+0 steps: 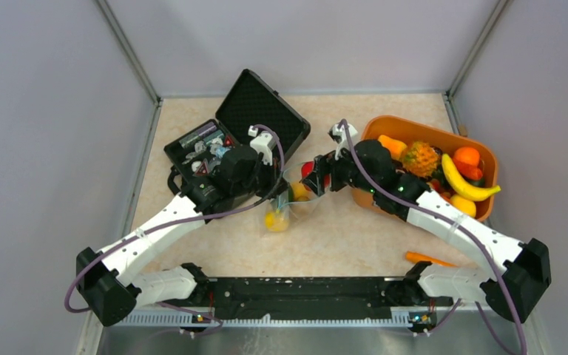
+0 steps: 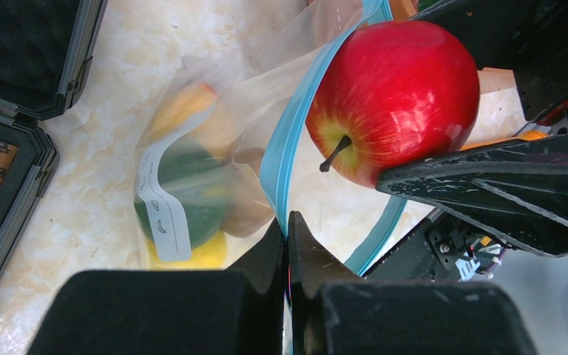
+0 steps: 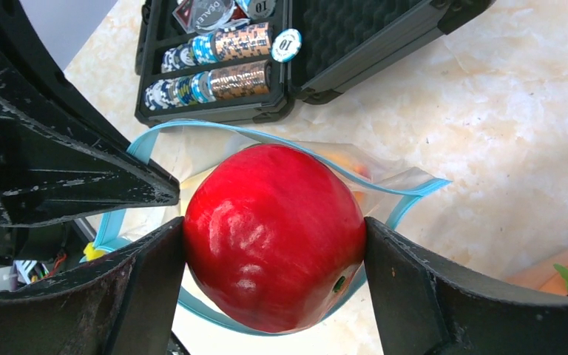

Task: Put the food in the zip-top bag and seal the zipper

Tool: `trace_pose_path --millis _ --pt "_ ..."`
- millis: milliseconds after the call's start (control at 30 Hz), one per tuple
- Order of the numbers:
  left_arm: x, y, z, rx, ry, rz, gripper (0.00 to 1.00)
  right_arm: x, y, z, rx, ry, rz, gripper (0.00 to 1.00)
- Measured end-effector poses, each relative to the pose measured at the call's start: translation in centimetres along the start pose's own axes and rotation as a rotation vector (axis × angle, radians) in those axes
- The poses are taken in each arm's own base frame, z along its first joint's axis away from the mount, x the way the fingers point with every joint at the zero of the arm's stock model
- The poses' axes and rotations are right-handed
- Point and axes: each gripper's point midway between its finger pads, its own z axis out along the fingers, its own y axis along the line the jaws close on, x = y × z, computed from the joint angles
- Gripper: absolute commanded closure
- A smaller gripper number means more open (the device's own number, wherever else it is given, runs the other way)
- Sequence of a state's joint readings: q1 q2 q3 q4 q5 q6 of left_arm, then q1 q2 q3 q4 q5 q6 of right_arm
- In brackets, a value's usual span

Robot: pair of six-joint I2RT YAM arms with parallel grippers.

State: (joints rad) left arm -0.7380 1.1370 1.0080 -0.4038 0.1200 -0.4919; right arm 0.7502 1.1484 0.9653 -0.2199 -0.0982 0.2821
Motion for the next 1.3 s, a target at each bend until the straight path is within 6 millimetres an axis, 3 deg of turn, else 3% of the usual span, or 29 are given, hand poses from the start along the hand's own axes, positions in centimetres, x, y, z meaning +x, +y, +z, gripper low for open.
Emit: trace_pose_path --millis 167,367,533,633,733,833,900,1033,1233,1300 --pt "0.0 0.0 0.0 0.0 -0.001 -0.001 1.0 -1.0 0.3 -0.9 -0.009 -0.044 -0.003 0.13" --pt "-0.1 -0.2 -0.1 0.008 -0.001 -0.003 1.0 -2.9 1.2 -2.2 -0.047 -0.135 -0.005 0.17" --pt "-0.1 -0.4 -0.1 0.016 0.002 -0.006 1.0 -1.1 0.5 -0.5 -0.024 -0.064 0.008 0.18" --pt "-0.1 -0.4 -0.1 0.015 0.002 -0.007 1.0 -0.7 -0.2 -0.5 0.019 -0.052 0.023 0.18" --pt "-0.1 -0.3 -0.1 0.012 0.0 -0.007 1.0 -1.8 -1.0 -1.8 0.077 -0.101 0.049 0.21" --pt "-0.2 -0.3 -0.1 0.01 -0.001 -0.008 1.0 -3.2 -1.9 -4.3 0.154 -0.175 0.091 0.26" --pt "-0.2 -0.3 -0.1 0.009 -0.002 -0.009 1.0 -3.2 -2.2 -5.4 0.177 -0.183 0.112 0.3" --pt "-0.2 -0.3 -0.1 0.009 -0.002 -0.01 1.0 -1.0 -2.5 -5.2 0.193 -0.111 0.176 0.41" --pt "-0.2 -0.3 -0.1 0.009 -0.002 -0.011 1.0 6.3 -3.0 -2.0 0.196 0.087 0.296 0.68" --pt "-0.2 -0.3 -0.1 0.009 -0.002 -0.011 1.0 7.5 -3.4 -1.3 0.216 0.128 0.32 0.74"
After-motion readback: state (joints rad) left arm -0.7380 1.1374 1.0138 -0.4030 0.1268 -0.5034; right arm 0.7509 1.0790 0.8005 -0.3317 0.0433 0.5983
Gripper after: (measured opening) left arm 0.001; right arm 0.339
